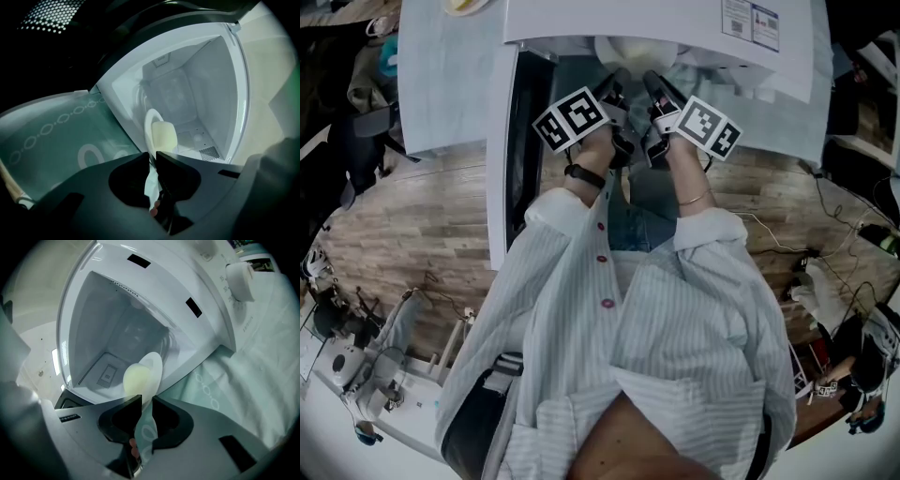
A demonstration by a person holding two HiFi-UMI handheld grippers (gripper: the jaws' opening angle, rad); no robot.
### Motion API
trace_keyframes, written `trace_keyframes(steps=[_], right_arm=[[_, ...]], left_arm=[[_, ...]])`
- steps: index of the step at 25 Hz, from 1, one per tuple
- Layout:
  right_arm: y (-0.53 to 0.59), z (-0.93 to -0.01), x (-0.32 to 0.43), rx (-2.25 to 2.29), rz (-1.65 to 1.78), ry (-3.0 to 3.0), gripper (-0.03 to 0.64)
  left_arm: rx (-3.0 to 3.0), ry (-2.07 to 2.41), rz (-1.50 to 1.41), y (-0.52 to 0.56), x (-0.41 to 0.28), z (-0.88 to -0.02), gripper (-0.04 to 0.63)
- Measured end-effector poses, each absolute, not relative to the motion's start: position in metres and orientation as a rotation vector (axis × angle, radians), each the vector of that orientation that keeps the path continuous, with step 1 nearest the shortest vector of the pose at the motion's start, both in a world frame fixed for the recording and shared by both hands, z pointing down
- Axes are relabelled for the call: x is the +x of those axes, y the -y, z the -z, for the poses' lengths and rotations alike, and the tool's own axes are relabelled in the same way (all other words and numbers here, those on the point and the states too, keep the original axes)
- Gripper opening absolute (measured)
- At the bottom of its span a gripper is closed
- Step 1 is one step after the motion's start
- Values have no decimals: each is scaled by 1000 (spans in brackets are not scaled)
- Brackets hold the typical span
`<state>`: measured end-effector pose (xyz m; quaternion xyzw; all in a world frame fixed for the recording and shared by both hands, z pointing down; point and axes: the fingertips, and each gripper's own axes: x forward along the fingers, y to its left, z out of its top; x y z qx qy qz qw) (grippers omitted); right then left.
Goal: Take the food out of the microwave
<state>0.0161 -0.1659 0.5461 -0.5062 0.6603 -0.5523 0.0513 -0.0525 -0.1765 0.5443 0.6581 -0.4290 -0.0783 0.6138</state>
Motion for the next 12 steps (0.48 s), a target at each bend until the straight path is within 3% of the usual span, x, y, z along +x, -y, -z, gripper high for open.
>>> trace_keyframes(steps=[12], right_arm=[[150,-547,18,-1512,1690,-2002,83]], left_arm=[[1512,993,189,159,-51,-546,52]])
